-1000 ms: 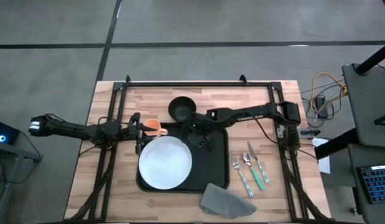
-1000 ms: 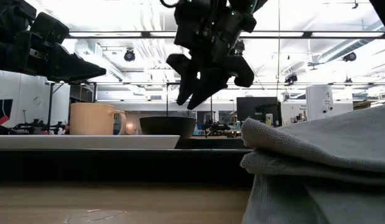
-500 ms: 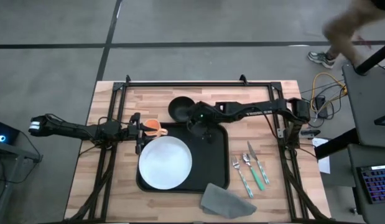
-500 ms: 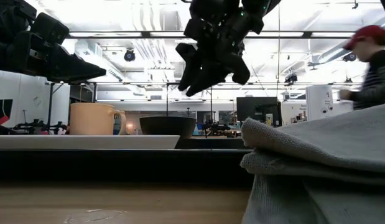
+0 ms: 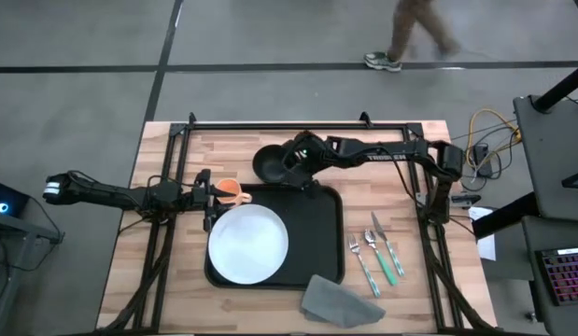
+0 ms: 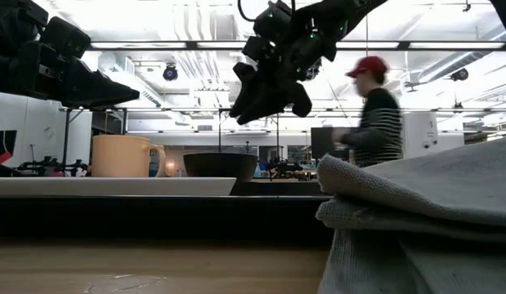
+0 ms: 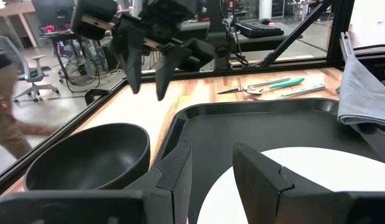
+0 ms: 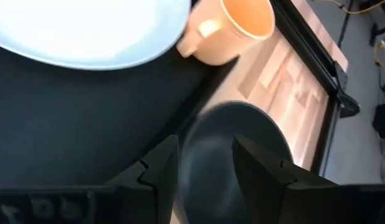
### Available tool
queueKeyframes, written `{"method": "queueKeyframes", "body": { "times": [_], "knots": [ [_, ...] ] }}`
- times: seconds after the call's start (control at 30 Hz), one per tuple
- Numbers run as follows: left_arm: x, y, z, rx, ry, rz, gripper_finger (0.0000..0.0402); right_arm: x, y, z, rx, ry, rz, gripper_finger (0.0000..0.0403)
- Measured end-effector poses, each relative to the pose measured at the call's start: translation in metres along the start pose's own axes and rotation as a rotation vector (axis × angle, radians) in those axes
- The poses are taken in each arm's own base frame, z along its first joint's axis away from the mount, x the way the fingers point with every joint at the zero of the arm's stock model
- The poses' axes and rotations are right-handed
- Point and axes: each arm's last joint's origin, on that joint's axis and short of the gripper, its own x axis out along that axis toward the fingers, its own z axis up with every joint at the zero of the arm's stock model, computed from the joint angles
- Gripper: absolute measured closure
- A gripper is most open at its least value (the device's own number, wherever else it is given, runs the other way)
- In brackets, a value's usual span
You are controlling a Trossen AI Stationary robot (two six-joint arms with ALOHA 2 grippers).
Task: Set up tray
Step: Stack the bowl on top of the plate on the serving tray
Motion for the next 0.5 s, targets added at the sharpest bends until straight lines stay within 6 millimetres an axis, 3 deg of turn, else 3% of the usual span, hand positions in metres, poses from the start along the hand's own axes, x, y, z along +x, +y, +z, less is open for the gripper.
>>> {"method": "queueKeyframes", "body": {
  "times": [0.17,0.5],
  "knots": [
    [0.0,0.0,0.0,0.0,0.0,0.0,0.0303,0.002,-0.004,-0.007,-0.002,-0.026,0.008,0.0264],
    [0.0,0.0,0.0,0.0,0.0,0.0,0.0303,0.035,0.003,-0.026,0.007,0.005,0.069,0.0264]
  ]
}}
